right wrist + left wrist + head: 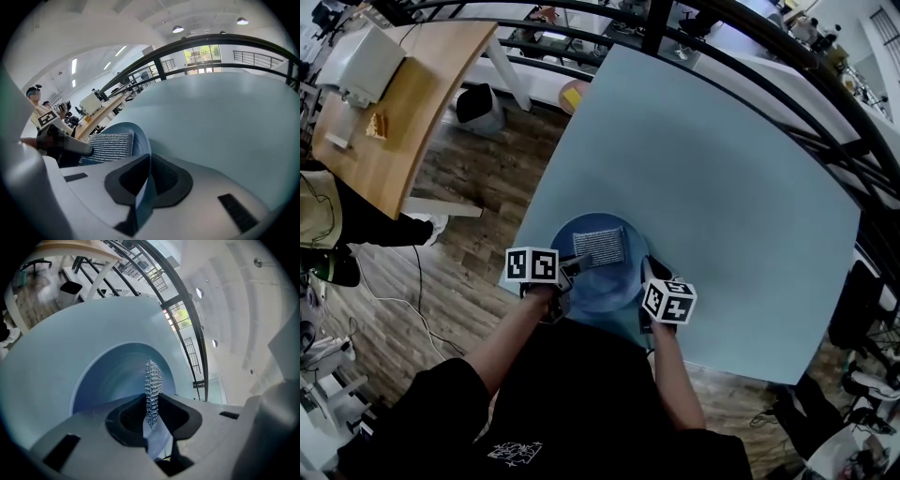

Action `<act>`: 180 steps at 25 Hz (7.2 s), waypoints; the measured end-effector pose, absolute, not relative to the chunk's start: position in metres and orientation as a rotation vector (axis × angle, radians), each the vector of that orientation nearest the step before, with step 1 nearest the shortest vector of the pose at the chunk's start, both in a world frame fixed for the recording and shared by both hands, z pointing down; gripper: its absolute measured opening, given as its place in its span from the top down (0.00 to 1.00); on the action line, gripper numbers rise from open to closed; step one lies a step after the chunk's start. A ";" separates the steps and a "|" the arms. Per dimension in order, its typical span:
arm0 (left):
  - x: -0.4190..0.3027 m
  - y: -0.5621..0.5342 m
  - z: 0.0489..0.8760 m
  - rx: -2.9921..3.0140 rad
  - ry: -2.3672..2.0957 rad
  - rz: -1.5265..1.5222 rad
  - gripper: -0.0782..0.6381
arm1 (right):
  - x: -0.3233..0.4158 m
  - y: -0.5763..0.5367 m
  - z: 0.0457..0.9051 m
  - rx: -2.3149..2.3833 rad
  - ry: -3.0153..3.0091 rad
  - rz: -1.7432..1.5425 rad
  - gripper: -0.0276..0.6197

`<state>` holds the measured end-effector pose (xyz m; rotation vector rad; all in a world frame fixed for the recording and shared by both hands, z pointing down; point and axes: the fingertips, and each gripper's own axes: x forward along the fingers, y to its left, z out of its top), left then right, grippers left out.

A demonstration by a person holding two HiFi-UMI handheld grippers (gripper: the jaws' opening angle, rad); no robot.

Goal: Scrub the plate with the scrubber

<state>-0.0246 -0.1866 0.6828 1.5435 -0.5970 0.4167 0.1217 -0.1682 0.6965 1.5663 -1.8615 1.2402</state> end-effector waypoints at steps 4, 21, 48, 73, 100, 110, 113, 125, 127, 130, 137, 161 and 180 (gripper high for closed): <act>-0.031 -0.188 0.684 1.533 -0.628 0.397 0.77 | 0.123 -0.168 0.698 1.574 -1.857 1.234 0.93; -0.083 -0.194 0.683 1.467 -0.801 0.295 0.77 | 0.121 -0.176 0.700 1.587 -1.856 1.200 0.93; -0.118 -0.134 0.681 1.411 -0.883 0.269 0.77 | 0.119 -0.178 0.700 1.573 -1.879 1.173 0.93; -0.051 -0.107 0.682 1.509 -0.720 0.402 0.77 | 0.118 -0.177 0.699 1.571 -1.890 1.167 0.93; -0.016 -0.167 0.687 1.540 -0.654 0.406 0.77 | 0.116 -0.179 0.700 1.592 -1.844 1.173 0.93; -0.039 -0.197 0.686 1.536 -0.713 0.365 0.77 | 0.117 -0.177 0.702 1.605 -1.826 1.180 0.93; -0.049 -0.202 0.684 1.529 -0.733 0.356 0.77 | 0.119 -0.178 0.701 1.604 -1.820 1.176 0.93; -0.094 -0.192 0.684 1.493 -0.801 0.330 0.77 | 0.119 -0.179 0.702 1.616 -1.814 1.167 0.93; -0.100 -0.189 0.684 1.491 -0.808 0.335 0.77 | 0.119 -0.180 0.702 1.616 -1.814 1.166 0.93; -0.108 -0.181 0.682 1.500 -0.822 0.361 0.77 | 0.119 -0.179 0.701 1.617 -1.817 1.166 0.93; -0.119 -0.164 0.679 1.487 -0.839 0.374 0.77 | 0.119 -0.179 0.702 1.610 -1.822 1.167 0.93; -0.087 -0.106 0.684 1.465 -0.691 0.465 0.77 | 0.119 -0.179 0.701 1.617 -1.814 1.165 0.93; -0.031 -0.120 0.687 1.566 -0.583 0.567 0.77 | 0.118 -0.170 0.702 1.628 -1.794 1.163 0.93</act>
